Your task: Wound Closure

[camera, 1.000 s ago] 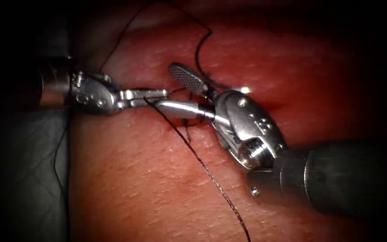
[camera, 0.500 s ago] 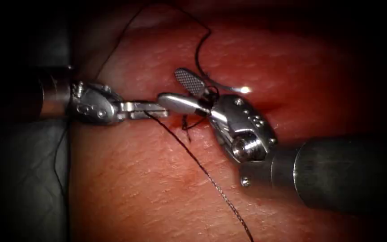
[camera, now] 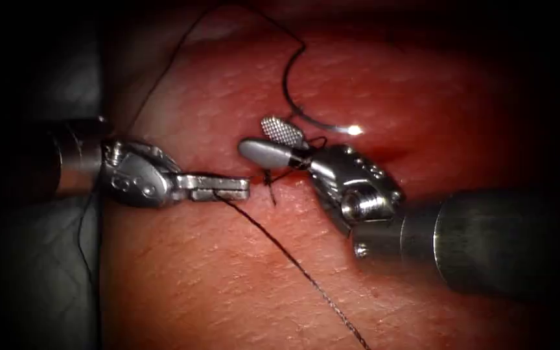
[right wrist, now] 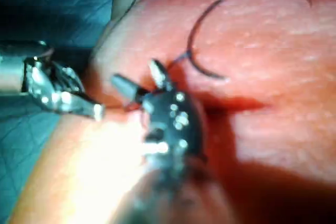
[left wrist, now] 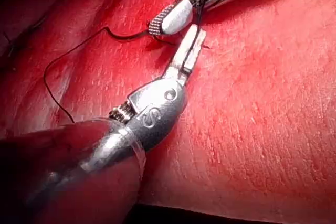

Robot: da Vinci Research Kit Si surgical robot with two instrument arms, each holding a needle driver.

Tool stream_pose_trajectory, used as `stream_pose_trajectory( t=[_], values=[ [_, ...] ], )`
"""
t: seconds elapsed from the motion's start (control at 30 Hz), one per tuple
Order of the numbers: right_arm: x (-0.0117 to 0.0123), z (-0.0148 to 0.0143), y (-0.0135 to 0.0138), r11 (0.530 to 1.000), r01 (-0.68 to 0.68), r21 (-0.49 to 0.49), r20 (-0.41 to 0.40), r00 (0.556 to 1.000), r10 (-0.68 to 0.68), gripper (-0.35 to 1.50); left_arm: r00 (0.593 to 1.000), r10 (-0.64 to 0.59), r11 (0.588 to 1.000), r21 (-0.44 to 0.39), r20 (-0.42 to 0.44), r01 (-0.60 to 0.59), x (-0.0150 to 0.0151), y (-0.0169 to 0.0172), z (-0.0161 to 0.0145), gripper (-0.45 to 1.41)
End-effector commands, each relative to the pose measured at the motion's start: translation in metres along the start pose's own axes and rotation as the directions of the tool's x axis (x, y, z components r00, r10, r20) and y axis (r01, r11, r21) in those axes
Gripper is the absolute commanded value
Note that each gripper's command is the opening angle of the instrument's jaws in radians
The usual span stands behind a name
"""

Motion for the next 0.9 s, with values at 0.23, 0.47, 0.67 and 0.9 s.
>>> stream_pose_trajectory(
  t=[0.23,0.47,0.67,0.9],
  values=[
    [-0.0017,-0.0008,0.0008,0.997,-0.039,-0.065,-0.033,0.999,0.037,0.83,1.000,-0.002,1.000,0.002,0.004,0.002,-0.0012,-0.0003,0.0009,-0.45],
    [-0.0020,-0.0006,0.0019,0.978,-0.169,-0.124,-0.093,0.983,0.158,0.84,1.000,-0.001,1.000,0.001,0.003,0.001,-0.0013,-0.0002,0.0011,-0.45],
    [-0.0019,0.0001,0.0030,0.957,-0.263,-0.119,-0.122,0.961,0.249,0.88,1.000,-0.003,1.000,-0.002,-0.001,0.003,-0.0011,-0.0002,0.0010,-0.45],
    [-0.0023,0.0017,0.0027,0.955,-0.283,-0.092,-0.083,0.958,0.276,0.76,1.000,-0.004,1.000,-0.002,-0.001,0.004,-0.0009,-0.0001,0.0010,-0.45]
  ],
)
